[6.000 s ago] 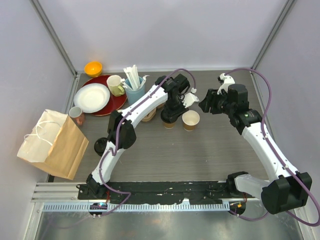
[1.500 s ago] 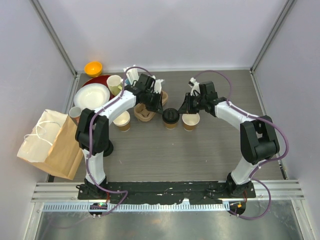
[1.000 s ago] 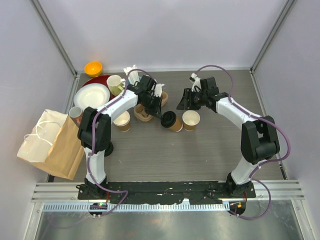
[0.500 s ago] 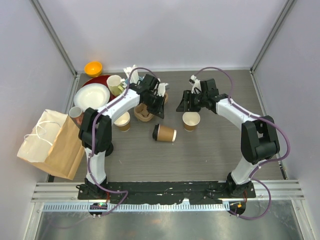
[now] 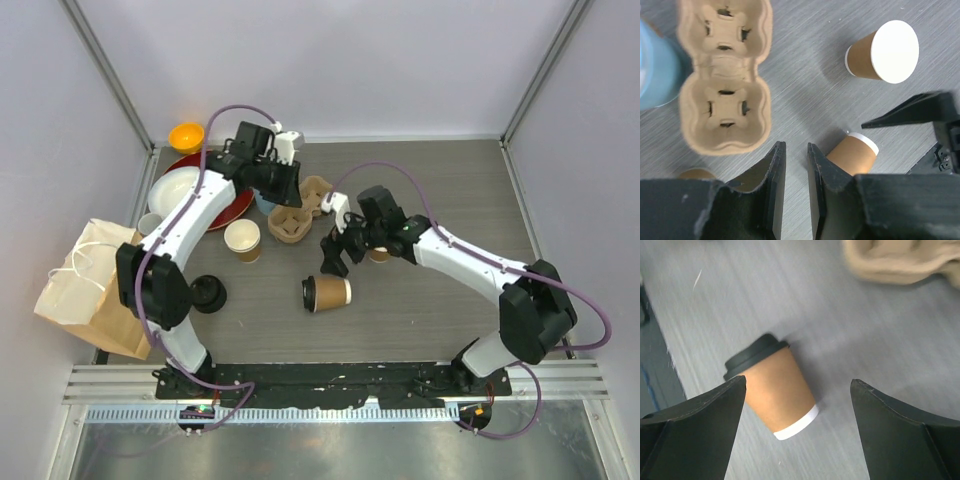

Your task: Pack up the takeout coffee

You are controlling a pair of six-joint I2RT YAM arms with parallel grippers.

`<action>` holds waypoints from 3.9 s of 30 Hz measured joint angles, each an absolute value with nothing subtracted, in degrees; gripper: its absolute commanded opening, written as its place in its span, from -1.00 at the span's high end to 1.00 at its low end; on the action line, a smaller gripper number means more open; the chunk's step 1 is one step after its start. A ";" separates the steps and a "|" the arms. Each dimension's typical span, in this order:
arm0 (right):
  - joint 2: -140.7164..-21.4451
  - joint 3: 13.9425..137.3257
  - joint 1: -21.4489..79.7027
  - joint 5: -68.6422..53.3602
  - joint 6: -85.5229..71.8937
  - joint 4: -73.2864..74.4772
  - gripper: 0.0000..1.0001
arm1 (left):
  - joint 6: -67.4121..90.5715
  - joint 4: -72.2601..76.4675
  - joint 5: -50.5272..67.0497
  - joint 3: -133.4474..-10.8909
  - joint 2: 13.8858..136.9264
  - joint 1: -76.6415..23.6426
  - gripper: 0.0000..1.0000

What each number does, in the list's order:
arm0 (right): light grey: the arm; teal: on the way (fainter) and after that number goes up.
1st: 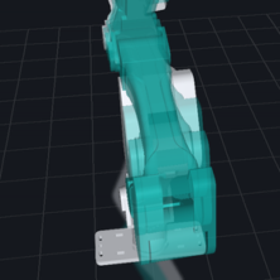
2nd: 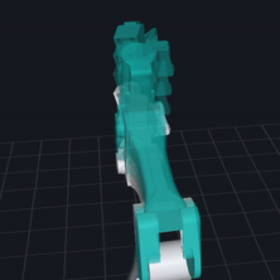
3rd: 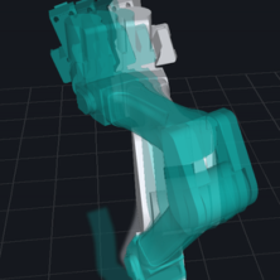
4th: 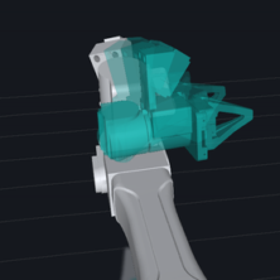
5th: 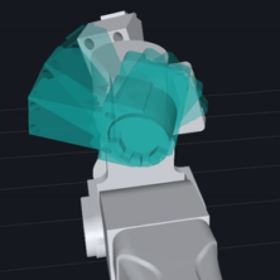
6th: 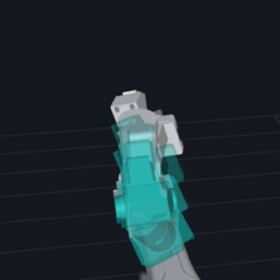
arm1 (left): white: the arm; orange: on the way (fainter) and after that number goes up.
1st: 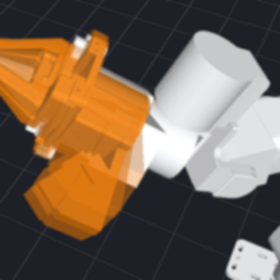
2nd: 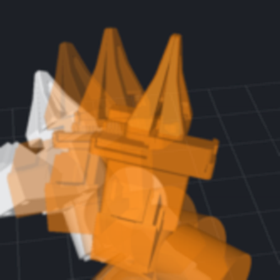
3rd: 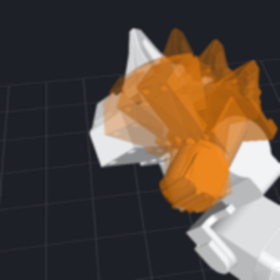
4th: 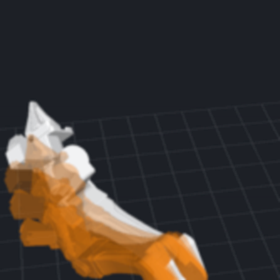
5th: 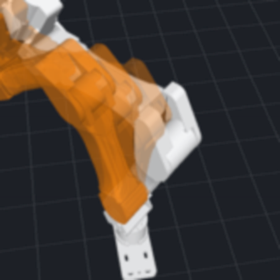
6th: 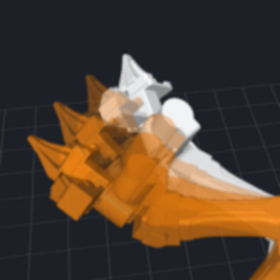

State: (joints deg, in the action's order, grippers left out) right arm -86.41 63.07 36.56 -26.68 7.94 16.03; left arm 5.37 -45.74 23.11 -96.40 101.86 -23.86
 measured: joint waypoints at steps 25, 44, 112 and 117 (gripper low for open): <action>-80.71 44.25 53.71 -19.81 34.17 15.55 -0.84 | 1.04 -49.23 25.52 -88.38 96.05 -22.11 0.49; -91.55 48.66 56.14 -20.71 36.38 11.20 -0.67 | -2.24 -51.88 26.30 -89.14 96.05 -20.45 0.54; -67.13 26.85 43.75 -22.63 8.80 -52.45 -0.34 | 29.85 -44.56 45.78 -78.26 80.88 -15.75 0.26; -68.25 27.88 43.77 -22.72 8.80 -52.21 -0.34 | 34.46 -40.56 49.39 -78.17 80.60 -17.52 0.33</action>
